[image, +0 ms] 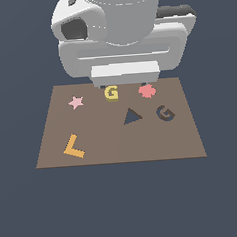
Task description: Insert a designated object into the corresponding slot on a board.
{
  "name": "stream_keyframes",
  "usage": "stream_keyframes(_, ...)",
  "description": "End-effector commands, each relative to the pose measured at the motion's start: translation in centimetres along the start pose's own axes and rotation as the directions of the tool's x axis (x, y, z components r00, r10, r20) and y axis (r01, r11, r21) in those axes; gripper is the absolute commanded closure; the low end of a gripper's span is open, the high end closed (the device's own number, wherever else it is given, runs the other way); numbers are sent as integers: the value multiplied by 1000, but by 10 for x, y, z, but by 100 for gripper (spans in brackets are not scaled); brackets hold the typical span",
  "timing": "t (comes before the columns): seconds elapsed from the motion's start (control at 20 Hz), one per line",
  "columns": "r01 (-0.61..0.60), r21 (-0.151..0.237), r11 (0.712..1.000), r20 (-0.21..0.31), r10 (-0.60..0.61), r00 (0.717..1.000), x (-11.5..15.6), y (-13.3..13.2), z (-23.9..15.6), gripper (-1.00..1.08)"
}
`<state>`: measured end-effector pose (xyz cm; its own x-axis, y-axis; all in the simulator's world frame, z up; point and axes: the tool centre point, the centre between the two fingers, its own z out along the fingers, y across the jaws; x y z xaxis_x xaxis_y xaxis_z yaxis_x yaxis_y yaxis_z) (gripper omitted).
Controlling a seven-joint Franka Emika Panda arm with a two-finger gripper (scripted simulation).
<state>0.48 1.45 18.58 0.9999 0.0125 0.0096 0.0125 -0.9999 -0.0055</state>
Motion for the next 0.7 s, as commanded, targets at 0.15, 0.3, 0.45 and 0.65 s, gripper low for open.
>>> stream_keyframes(0.15,-1,0,1000,0,1,1000,-1,0,2,-92)
stream_keyframes(0.3,-3,0,1000,1,3,1000,-5,2,7,-92)
stream_keyframes(0.45,-7,-1,1000,1,7,1000,-12,4,17,-92)
stream_keyframes(0.65,-15,-2,1000,3,15,1000,-26,9,36,-92)
